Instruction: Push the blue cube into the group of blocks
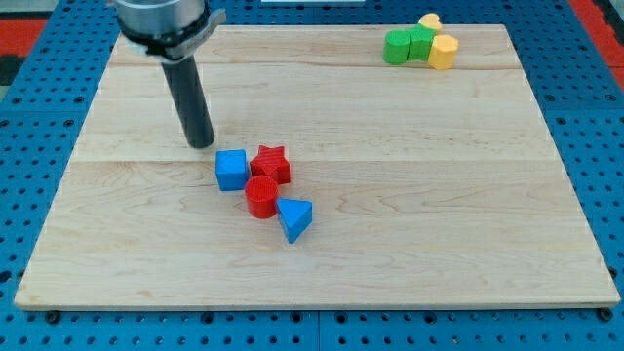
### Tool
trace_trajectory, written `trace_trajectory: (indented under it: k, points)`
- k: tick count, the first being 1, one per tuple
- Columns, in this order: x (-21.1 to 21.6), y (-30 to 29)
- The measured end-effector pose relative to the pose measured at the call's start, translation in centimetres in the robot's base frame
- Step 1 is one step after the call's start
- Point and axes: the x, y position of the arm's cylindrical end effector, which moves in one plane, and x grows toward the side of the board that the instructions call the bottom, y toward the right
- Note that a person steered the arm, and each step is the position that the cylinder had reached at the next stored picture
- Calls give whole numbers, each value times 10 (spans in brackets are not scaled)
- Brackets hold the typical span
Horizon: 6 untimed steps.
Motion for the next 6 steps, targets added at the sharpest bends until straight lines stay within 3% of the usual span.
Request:
trace_trajectory:
  k: [1, 2, 3, 4, 6]
  points:
    - [34, 48]
    - [30, 31]
    - [-5, -24]
    - [-30, 4]
    - [11, 72]
